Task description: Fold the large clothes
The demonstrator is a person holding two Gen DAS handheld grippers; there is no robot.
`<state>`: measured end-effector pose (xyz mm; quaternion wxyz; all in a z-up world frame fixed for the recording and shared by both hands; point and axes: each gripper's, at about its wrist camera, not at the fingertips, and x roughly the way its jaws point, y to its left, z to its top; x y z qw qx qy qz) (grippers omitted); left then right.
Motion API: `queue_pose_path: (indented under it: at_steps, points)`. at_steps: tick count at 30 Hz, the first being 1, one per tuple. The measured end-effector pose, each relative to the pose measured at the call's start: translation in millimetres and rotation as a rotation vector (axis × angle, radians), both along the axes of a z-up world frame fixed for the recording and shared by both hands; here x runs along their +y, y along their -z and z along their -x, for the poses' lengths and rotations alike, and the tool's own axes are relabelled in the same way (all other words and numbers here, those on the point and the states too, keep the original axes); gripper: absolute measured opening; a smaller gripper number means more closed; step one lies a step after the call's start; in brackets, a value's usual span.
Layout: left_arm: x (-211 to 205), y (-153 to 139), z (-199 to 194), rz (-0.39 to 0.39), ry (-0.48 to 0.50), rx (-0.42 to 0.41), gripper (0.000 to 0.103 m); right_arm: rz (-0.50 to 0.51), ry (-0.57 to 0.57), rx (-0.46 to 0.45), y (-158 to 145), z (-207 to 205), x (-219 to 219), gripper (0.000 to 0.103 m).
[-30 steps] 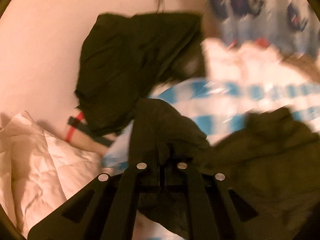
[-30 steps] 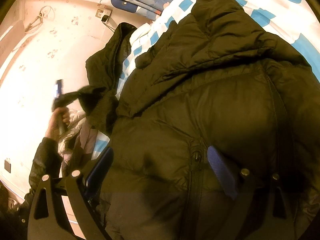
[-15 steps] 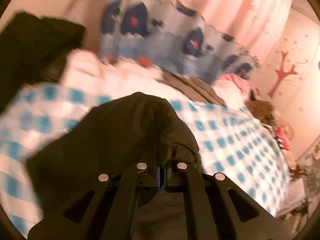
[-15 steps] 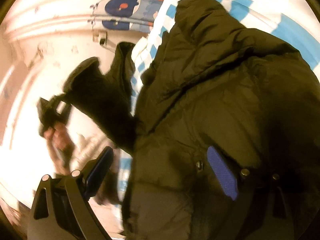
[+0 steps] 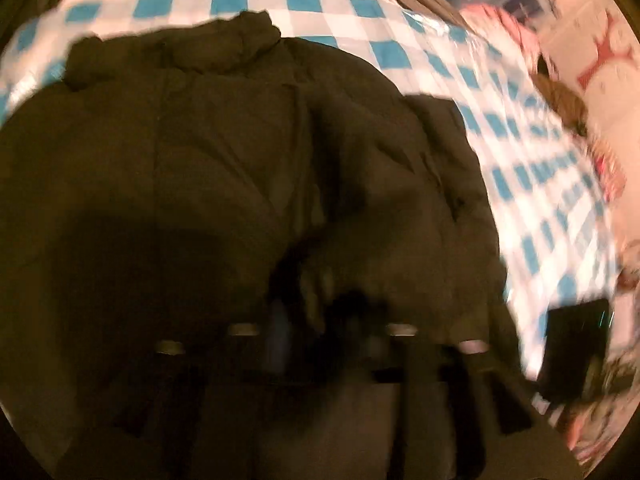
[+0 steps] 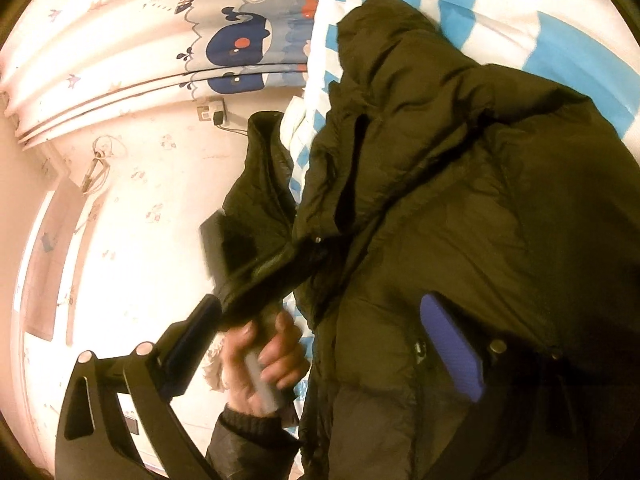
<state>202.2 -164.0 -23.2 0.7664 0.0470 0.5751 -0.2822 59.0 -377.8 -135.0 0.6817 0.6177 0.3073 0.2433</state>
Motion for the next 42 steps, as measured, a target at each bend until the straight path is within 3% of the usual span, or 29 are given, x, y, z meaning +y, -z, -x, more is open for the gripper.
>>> queue_pose_path:
  at_steps: [1, 3, 5, 8, 10, 12, 16, 18, 20, 21, 23, 24, 25, 29, 35, 38, 42]
  points:
    - [6.7, -10.1, 18.6, -0.05, 0.008, -0.051, 0.067, -0.022, -0.008, -0.016, -2.3, -1.2, 1.6, 0.096]
    - [20.9, -23.2, 47.2, -0.102, -0.009, -0.129, 0.082, -0.088, -0.03, -0.044, -5.2, -1.3, 7.5, 0.096]
    - [45.8, -34.3, 80.6, -0.128, -0.073, -0.214, 0.087, -0.09, -0.068, -0.066, -14.3, -3.0, 18.3, 0.096]
    - [89.9, -46.1, 121.2, -0.001, -0.184, -0.255, 0.089, -0.081, -0.094, -0.084, -22.9, -10.7, 33.7, 0.096]
    - [119.8, -44.3, 142.8, 0.088, -0.252, -0.271, 0.09, -0.134, -0.077, -0.073, -22.2, -26.4, 44.0, 0.096]
    - [143.0, -35.8, 159.5, 0.157, -0.323, -0.289, 0.09, -0.122, -0.06, -0.044, -24.0, -47.2, 51.0, 0.096]
    - [168.1, -29.7, 156.0, 0.226, -0.375, -0.226, 0.09, -0.038, -0.035, 0.01, -28.0, -87.0, 61.6, 0.096]
    - [177.1, -37.7, 158.0, 0.291, -0.381, -0.244, 0.09, -0.002, -0.013, 0.082, -22.5, -103.7, 66.8, 0.096]
    - [183.8, -44.7, 163.1, 0.296, -0.386, -0.27, 0.09, 0.026, 0.022, 0.096, -20.5, -116.6, 67.6, 0.095]
    - [186.1, -47.1, 163.3, 0.286, -0.385, -0.286, 0.09, 0.053, 0.037, 0.096, -21.0, -121.4, 66.8, 0.092]
    - [190.8, -50.4, 163.2, 0.265, -0.407, -0.308, 0.09, 0.12, 0.058, 0.106, -23.2, -132.3, 65.9, 0.06]
    - [195.3, -51.5, 162.4, 0.261, -0.425, -0.315, 0.09, 0.139, 0.063, 0.123, -21.4, -138.0, 65.9, 0.026]
    - [198.7, -52.7, 161.5, 0.266, -0.434, -0.313, 0.09, 0.16, 0.071, 0.14, -19.3, -142.0, 63.3, 0.013]
    - [215.0, -55.0, 158.6, 0.293, -0.476, -0.307, 0.09, 0.324, 0.11, 0.115, -41.9, -148.9, 52.3, 0.008]
    - [225.4, -50.2, 155.0, 0.297, -0.509, -0.293, 0.09, 0.54, 0.178, -0.125, -128.9, -115.4, 30.0, 0.007]
    - [223.4, -48.1, 153.4, 0.285, -0.507, -0.29, 0.09, 0.575, 0.197, -0.114, -121.8, -98.4, 14.0, 0.007]
    - [220.4, -44.5, 151.6, 0.263, -0.505, -0.283, 0.09, 0.543, 0.141, 0.052, -58.4, -99.3, -3.5, 0.007]
